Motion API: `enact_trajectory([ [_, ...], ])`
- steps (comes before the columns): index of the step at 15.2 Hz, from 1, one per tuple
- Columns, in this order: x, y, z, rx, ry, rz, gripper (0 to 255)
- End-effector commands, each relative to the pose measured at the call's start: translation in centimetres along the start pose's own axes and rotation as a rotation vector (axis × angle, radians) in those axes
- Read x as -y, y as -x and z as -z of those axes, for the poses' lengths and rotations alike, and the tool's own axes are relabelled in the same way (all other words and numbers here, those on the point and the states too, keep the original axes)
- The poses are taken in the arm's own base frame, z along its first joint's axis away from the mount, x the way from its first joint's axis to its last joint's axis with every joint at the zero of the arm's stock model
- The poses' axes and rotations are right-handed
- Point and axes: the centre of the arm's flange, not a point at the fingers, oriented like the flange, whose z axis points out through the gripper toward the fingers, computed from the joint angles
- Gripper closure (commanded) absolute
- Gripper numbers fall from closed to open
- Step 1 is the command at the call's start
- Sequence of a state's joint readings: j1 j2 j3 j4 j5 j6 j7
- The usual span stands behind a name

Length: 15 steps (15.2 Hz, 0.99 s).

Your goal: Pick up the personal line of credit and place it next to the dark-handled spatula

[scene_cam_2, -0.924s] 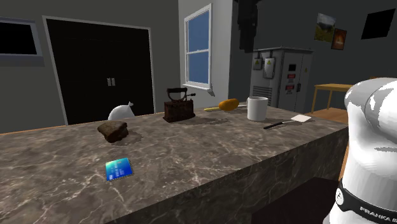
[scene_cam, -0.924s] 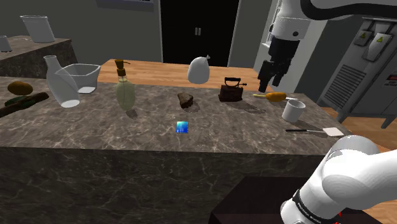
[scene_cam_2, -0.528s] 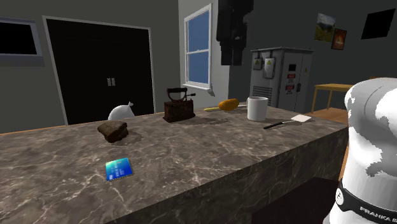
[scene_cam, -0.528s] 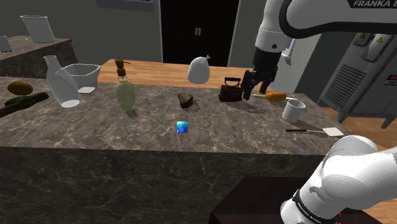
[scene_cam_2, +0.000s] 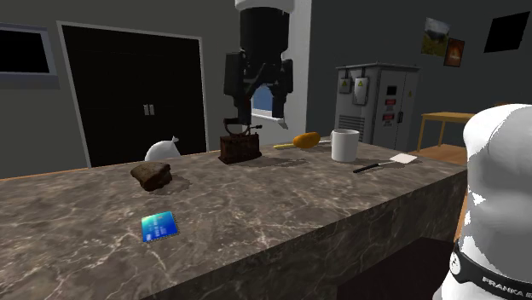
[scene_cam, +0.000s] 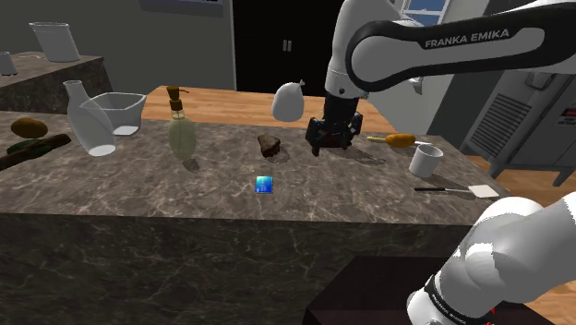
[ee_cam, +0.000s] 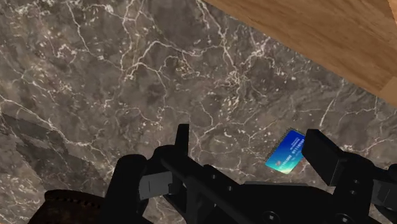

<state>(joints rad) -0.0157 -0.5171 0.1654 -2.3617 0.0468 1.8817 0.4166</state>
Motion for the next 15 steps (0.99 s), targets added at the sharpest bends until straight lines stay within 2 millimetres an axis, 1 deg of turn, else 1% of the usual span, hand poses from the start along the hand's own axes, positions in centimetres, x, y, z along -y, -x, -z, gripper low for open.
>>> enact_trajectory([
  [1,1.8,-1.0,-1.7,-0.011,0.004,-0.045,0],
  [8,7.1,-6.2,-7.0,-0.043,0.021,-0.197,0],
  [15,11.6,-12.3,-12.2,-0.074,0.039,-0.348,0],
])
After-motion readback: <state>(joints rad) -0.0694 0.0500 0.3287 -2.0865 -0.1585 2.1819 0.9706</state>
